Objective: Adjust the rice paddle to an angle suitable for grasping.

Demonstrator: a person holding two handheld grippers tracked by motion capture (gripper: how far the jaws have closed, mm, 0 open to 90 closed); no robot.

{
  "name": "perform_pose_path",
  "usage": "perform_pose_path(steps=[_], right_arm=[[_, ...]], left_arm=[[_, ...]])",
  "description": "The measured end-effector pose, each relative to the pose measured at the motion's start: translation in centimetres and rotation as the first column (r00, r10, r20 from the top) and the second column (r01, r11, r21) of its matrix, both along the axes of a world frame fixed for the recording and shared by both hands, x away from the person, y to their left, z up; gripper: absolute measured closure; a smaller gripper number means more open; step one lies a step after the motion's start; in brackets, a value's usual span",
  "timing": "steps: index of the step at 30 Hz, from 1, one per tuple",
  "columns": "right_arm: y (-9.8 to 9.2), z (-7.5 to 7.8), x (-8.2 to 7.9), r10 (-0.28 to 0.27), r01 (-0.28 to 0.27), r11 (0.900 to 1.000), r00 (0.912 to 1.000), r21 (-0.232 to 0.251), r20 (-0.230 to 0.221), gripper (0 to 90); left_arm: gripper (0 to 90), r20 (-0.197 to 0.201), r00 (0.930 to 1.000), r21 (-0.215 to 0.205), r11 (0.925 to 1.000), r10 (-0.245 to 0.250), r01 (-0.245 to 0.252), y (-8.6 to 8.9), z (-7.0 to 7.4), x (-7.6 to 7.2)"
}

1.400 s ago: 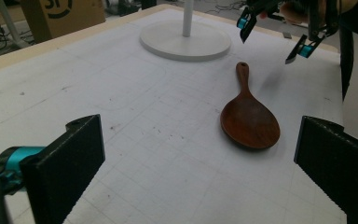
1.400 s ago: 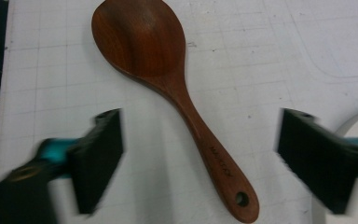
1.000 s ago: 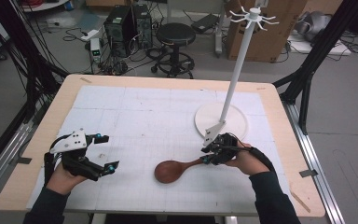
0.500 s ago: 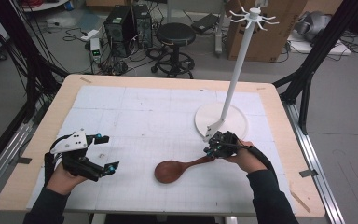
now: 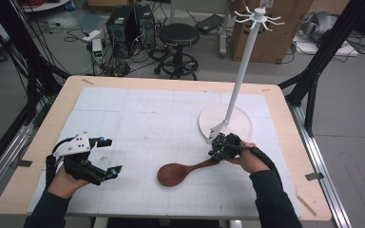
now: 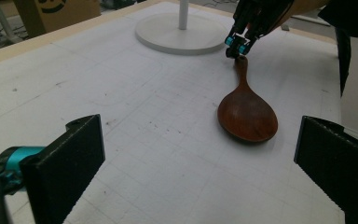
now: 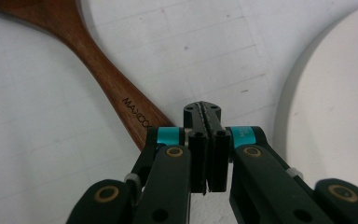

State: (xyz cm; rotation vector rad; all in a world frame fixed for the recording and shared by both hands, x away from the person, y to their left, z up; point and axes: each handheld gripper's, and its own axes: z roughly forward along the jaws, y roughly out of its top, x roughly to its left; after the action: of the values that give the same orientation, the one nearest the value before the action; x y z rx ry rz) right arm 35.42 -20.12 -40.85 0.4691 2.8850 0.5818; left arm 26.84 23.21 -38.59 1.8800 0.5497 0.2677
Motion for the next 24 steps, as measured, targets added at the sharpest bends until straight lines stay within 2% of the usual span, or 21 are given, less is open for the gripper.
perform_pose_path(steps=[4, 12, 24], right_arm=[[0.0, 0.0, -0.3, 0.016, -0.016, 1.000, 0.9997, -0.012, -0.017, 89.5], [0.6, 0.0, -1.8, 0.077, -0.080, 0.996, 0.9955, -0.044, -0.055, 89.5], [0.9, 0.3, -3.6, 0.135, -0.140, 0.988, 0.9880, -0.072, -0.075, 89.5]], left_arm=[[2.4, 0.000, 1.0000, 0.001, 1.0000, -0.001, 0.001, 0.0, 0.0, 0.0], [2.3, 0.001, 1.0000, 0.005, 1.0000, 0.003, -0.003, 0.1, -0.1, 0.0], [2.4, -0.001, 1.0000, 0.009, 0.9999, 0.008, -0.008, 0.2, -0.1, 0.0]])
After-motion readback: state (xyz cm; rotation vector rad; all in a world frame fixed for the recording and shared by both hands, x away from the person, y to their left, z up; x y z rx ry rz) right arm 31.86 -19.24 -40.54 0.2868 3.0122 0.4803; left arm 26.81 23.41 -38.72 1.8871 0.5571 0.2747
